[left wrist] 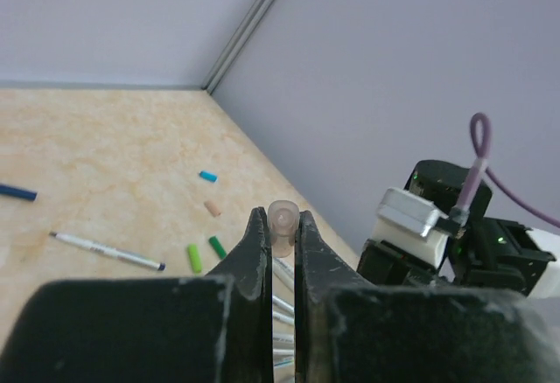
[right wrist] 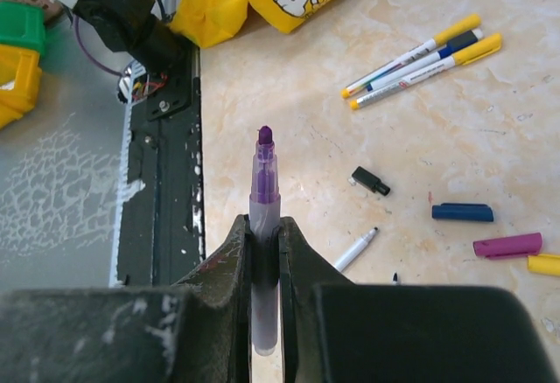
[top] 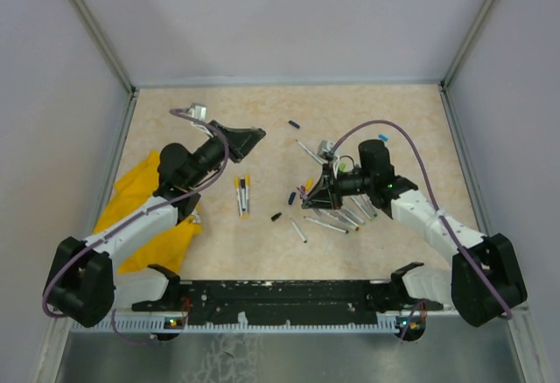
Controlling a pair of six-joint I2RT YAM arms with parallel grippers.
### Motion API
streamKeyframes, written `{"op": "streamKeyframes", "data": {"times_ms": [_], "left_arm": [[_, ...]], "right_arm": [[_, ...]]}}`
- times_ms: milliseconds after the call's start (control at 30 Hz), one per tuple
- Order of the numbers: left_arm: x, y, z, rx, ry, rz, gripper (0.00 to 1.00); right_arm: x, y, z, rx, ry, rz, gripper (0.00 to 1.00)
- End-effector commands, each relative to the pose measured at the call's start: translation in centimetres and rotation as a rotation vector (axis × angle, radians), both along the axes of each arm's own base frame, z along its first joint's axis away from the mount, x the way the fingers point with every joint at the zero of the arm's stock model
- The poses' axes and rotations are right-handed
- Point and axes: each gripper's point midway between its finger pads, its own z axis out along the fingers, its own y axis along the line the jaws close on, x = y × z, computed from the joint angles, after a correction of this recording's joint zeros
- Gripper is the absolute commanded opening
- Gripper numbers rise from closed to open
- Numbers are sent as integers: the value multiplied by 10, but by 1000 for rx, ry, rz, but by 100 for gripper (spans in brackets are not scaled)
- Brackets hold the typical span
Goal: Open the pen caps
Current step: Place the pen cap at the center of the board.
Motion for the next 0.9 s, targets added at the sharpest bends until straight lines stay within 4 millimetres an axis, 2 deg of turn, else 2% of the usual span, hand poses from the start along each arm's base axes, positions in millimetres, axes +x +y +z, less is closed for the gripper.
{"op": "streamKeyframes", "data": {"times_ms": [0, 200, 433, 667, 867], "left_arm": [[-6, 11, -31, 30, 44, -21, 0], [4, 16, -95, 100, 197, -33, 0], [28, 11, -156, 193, 392, -42, 0], [58, 10, -211, 337, 578, 3, 0], [77, 5, -244, 450, 710, -14, 0]], "right_arm": [[-1, -1, 19, 11, -138, 37, 0], [6, -7, 20, -19, -184, 5, 0], [11, -11, 20, -28, -192, -19, 0], [13, -12, 20, -32, -194, -27, 0], [14, -13, 20, -34, -195, -32, 0]]}}
